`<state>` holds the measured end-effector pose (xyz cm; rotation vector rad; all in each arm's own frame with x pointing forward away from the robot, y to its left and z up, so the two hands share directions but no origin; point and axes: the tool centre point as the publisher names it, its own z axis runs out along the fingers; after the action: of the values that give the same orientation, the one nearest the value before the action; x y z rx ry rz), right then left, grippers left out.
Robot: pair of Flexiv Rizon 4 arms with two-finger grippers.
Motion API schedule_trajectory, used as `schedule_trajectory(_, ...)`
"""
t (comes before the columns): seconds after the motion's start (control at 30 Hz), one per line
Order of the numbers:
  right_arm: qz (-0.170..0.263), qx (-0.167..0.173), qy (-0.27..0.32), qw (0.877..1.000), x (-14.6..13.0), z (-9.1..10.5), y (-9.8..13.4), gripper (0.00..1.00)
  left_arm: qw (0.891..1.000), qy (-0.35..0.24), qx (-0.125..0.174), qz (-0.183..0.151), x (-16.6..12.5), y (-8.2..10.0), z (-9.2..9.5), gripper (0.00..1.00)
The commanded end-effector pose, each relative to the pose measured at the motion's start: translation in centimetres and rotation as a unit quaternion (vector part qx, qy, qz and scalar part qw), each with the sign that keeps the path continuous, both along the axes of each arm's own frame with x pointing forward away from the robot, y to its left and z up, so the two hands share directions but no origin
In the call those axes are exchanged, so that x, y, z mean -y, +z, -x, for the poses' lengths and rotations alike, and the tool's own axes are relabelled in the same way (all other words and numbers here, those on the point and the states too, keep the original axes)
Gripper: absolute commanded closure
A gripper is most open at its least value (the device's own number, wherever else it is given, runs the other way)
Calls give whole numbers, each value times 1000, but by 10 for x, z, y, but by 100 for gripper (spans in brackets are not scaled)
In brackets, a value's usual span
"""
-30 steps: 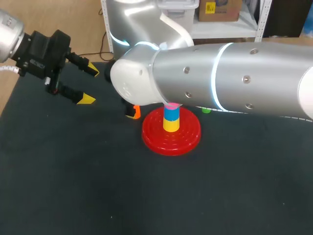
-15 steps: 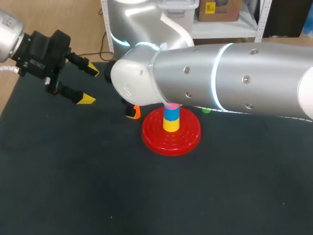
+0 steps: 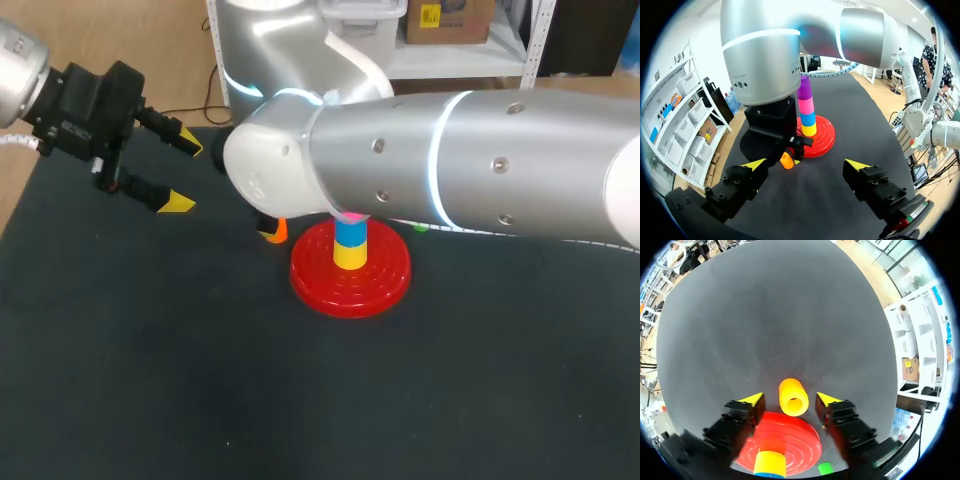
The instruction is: Pick up and stack the cylinders on the red base in this order: pink,purple,orange,green
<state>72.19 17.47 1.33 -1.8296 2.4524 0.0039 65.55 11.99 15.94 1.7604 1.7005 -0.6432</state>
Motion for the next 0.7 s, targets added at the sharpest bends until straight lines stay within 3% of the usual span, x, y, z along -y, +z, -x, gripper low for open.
schedule_trajectory(0.03, 1, -1, 0, 1000, -1, 0, -1, 100, 1000, -1, 0, 1, -1, -1, -1, 0)
schedule_trajectory(0.47, 2, 1, 2, 1000, 2, -4, -3, 100, 1000, -1, 0, 1, -1, -1, -1, 0)
schedule_trajectory(0.7, -12, 22, -3, 1000, 10, -13, 12, 100, 1000, -1, 0, 1, -1, -1, -1, 0)
